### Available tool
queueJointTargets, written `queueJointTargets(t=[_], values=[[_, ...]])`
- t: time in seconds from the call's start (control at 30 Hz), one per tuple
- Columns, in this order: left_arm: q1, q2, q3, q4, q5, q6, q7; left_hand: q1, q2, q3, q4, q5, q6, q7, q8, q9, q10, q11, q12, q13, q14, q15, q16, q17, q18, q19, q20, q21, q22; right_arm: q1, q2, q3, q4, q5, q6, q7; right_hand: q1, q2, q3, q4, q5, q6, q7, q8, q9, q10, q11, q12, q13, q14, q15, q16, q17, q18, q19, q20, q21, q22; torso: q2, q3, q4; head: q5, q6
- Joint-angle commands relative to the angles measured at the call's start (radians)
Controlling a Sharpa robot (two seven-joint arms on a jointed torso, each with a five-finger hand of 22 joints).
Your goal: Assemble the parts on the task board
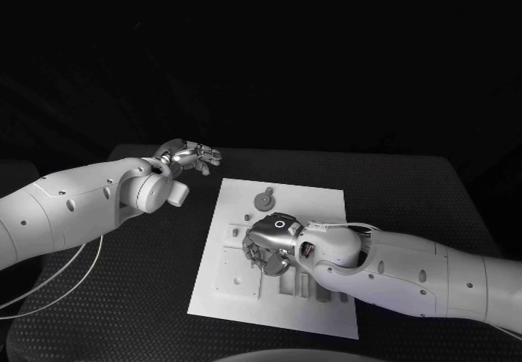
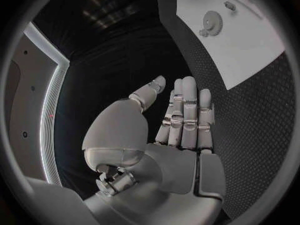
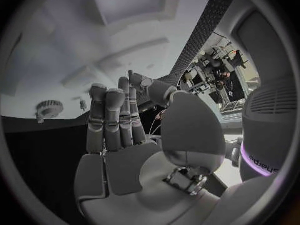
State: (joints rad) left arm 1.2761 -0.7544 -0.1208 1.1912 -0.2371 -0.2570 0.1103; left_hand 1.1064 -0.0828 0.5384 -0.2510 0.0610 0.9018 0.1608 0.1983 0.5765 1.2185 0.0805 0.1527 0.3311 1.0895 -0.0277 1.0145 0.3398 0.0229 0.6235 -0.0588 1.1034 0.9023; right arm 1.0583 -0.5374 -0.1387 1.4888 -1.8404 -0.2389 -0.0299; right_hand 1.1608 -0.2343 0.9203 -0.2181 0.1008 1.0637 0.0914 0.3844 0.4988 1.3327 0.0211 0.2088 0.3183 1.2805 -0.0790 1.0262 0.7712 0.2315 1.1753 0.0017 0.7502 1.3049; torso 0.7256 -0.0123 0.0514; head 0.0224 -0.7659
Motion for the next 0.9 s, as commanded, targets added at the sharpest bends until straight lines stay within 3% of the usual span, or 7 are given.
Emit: queueJointTargets(t=[0.03, 0.9], values=[[0.001, 0.002, 0.001, 0.003, 0.003, 0.004, 0.004, -0.01, -0.002, -0.004, -0.001, -0.003, 0.0, 0.007, 0.005, -0.002, -0.007, -0.002, 0.006, 0.002, 0.006, -0.001, -0.005, 0.002, 0.005, 0.004, -0.067, -0.005, -0.001, -0.003, 0.003, 0.0, -0.004, -0.033, 0.01, -0.004, 0.001, 0.013, -0.004, -0.001, 0.007, 0.007, 0.001, 0.002, 0.002, 0.002, 0.003, -0.001, 0.001, 0.003, -0.007, 0.001, 0.001, 0.03, 0.0, -0.007, 0.007, 0.002, -0.001, -0.0003, -0.0011, 0.0, 0.002], [0.001, 0.001, 0.001, 0.004, 0.002, 0.01, 0.002, -0.008, -0.002, -0.004, -0.002, -0.003, -0.002, 0.008, 0.006, -0.002, -0.01, -0.002, 0.01, 0.003, 0.006, -0.001, -0.006, 0.003, 0.005, 0.002, -0.067, -0.005, -0.002, -0.017, 0.024, -0.004, -0.038, -0.035, 0.015, -0.001, -0.001, 0.015, -0.006, -0.005, 0.01, 0.007, 0.0, 0.002, 0.005, 0.003, 0.003, -0.002, 0.004, 0.004, -0.007, 0.001, 0.002, 0.03, 0.0, -0.007, 0.008, 0.002, 0.0, -0.0005, -0.0004, 0.006, 0.001]])
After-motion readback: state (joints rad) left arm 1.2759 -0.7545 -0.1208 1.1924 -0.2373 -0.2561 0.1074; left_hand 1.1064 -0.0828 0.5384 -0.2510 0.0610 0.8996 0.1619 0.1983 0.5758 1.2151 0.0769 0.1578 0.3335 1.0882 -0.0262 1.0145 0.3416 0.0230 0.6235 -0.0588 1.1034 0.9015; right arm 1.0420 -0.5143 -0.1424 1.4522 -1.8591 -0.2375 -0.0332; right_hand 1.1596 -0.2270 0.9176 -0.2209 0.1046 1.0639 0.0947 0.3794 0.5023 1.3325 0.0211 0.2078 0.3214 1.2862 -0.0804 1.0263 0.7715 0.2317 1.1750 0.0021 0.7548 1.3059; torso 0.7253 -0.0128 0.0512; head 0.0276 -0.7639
